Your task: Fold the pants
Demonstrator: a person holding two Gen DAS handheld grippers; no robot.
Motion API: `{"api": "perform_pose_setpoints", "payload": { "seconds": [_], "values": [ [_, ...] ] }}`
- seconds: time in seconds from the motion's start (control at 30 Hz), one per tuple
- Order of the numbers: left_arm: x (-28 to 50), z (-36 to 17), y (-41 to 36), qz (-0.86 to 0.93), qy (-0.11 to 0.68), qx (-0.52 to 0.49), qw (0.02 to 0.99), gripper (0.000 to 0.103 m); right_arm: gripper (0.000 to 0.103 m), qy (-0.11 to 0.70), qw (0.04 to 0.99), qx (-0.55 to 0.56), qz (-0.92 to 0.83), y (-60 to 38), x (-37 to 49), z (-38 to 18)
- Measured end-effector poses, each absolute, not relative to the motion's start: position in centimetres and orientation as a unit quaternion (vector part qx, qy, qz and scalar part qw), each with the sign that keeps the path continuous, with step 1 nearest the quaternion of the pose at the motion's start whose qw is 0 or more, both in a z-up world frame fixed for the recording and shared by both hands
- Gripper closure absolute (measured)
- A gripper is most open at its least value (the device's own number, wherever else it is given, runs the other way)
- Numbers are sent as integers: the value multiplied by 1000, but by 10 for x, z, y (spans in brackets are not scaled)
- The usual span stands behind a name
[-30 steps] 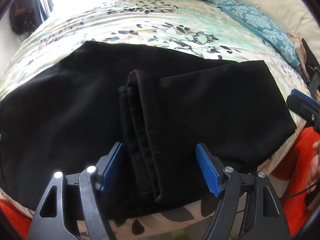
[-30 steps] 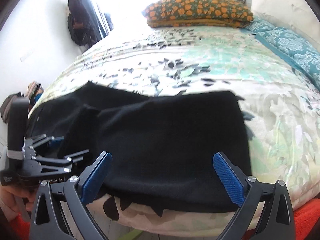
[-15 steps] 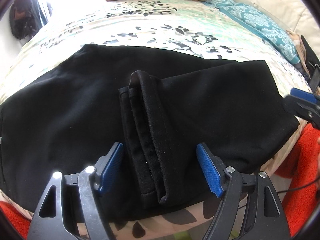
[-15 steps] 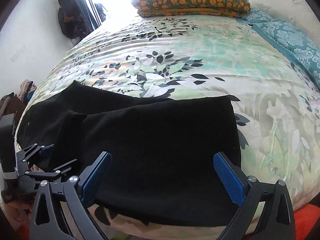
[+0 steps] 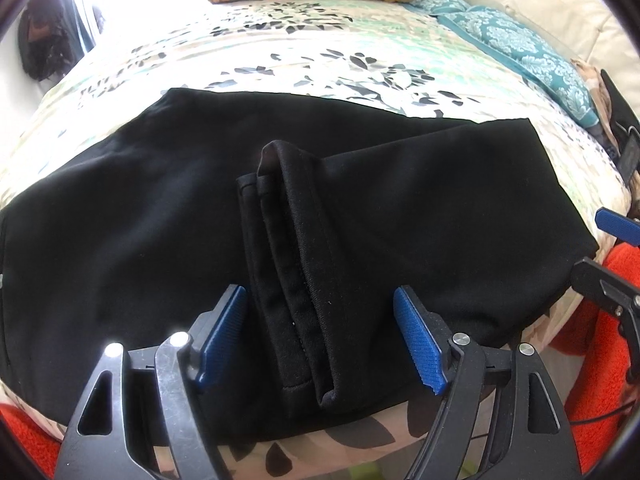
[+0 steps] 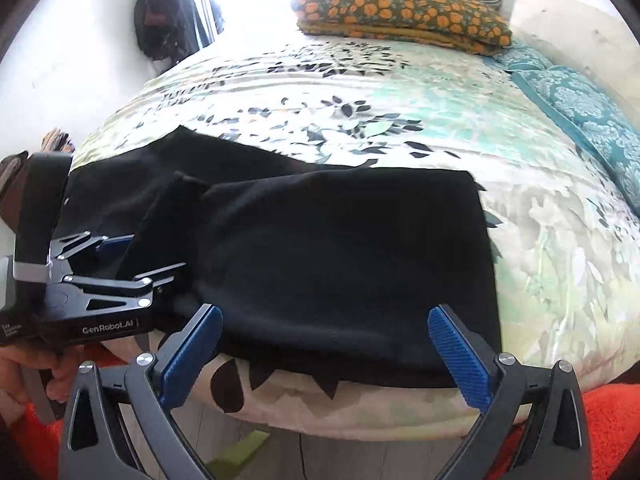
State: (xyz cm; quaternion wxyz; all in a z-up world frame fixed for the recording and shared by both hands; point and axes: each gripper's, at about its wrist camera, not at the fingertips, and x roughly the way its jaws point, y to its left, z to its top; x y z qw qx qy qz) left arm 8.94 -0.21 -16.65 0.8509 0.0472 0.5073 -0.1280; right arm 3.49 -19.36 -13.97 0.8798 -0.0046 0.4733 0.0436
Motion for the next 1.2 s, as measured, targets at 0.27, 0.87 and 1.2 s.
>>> {"api": "perform_pose_setpoints", "payload": {
  "seconds": [0.27,0.87,1.2],
  "values": [
    [89,-167,-2,-129,504,43,853,24,1,469,882,36,21,-218,35,-139],
    [91,-121,59,-80,464,-69,879,25,1,397,917,31,10,-216,28,-115],
    [96,-114,97,-36,468,-122,875,25,1,395,918,12,24,-207,27,-116]
  ]
}}
